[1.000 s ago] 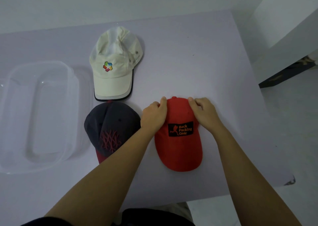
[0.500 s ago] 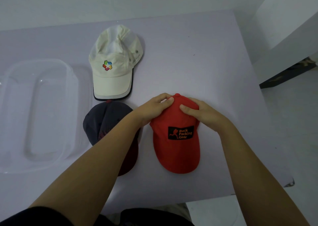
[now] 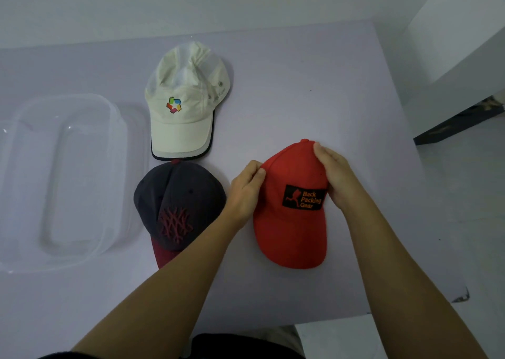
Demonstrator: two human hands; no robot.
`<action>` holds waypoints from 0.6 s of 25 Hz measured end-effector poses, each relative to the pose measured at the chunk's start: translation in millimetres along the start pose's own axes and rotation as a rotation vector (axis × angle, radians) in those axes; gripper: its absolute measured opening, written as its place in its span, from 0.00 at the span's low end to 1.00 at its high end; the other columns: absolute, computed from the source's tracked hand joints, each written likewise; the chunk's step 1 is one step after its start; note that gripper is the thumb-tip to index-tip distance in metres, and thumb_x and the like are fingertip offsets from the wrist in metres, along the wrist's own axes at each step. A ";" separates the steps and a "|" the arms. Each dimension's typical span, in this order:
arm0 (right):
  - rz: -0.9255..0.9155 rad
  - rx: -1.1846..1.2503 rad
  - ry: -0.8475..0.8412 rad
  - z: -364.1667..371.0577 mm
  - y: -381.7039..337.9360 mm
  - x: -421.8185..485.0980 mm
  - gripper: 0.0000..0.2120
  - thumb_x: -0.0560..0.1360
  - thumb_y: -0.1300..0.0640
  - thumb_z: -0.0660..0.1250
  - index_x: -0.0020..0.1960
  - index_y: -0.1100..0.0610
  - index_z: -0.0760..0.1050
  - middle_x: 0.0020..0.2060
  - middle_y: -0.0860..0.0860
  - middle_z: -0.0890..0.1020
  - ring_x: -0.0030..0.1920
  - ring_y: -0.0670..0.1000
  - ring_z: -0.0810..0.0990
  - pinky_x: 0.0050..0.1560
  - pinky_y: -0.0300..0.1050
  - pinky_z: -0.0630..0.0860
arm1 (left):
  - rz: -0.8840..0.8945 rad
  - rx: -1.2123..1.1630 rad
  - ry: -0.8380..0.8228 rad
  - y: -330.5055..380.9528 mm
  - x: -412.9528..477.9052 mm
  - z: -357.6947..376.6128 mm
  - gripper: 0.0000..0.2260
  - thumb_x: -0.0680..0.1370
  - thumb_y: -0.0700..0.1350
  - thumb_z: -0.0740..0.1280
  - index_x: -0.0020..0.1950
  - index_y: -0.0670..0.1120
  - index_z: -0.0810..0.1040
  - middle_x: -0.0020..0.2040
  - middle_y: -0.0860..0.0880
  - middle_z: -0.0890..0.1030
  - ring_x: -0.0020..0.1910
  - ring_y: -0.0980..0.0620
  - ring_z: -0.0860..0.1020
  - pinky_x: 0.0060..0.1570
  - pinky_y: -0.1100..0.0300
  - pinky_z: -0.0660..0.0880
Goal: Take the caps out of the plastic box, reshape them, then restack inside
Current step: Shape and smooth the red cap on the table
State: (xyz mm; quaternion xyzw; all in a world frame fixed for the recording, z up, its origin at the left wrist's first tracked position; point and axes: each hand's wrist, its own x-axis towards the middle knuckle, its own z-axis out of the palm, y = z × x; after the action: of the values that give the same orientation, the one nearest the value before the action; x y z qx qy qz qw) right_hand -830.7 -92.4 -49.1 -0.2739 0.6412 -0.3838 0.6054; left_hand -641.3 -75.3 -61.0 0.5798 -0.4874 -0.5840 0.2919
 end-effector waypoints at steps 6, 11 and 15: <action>-0.031 0.039 0.071 5.4 -5.5 -3.8 0.11 0.78 0.46 0.61 0.48 0.49 0.81 0.49 0.47 0.84 0.53 0.46 0.82 0.52 0.42 0.77 | 0.063 0.020 0.087 10.6 2.3 7.0 0.11 0.82 0.44 0.54 0.41 0.45 0.67 0.33 0.54 0.67 0.32 0.58 0.65 0.37 0.60 0.65; -0.024 0.067 0.042 5.4 -14.0 -8.6 0.12 0.78 0.47 0.60 0.51 0.49 0.81 0.48 0.46 0.85 0.50 0.43 0.82 0.47 0.37 0.78 | 0.046 -0.113 0.091 19.2 3.7 7.5 0.12 0.80 0.50 0.56 0.38 0.48 0.67 0.34 0.52 0.67 0.35 0.57 0.66 0.40 0.57 0.67; -0.010 0.035 0.061 7.0 -13.6 -6.1 0.13 0.78 0.46 0.61 0.51 0.49 0.81 0.50 0.47 0.84 0.52 0.46 0.82 0.51 0.41 0.77 | -0.151 -0.081 0.018 23.0 12.5 2.4 0.21 0.74 0.65 0.55 0.42 0.49 0.73 0.41 0.45 0.74 0.41 0.48 0.73 0.52 0.45 0.74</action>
State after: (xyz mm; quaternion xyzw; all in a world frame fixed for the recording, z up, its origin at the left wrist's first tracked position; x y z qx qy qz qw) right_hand -824.6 -96.1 -34.3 -0.2544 0.6514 -0.4061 0.5882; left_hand -650.7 -94.3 -45.4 0.6078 -0.4156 -0.6183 0.2749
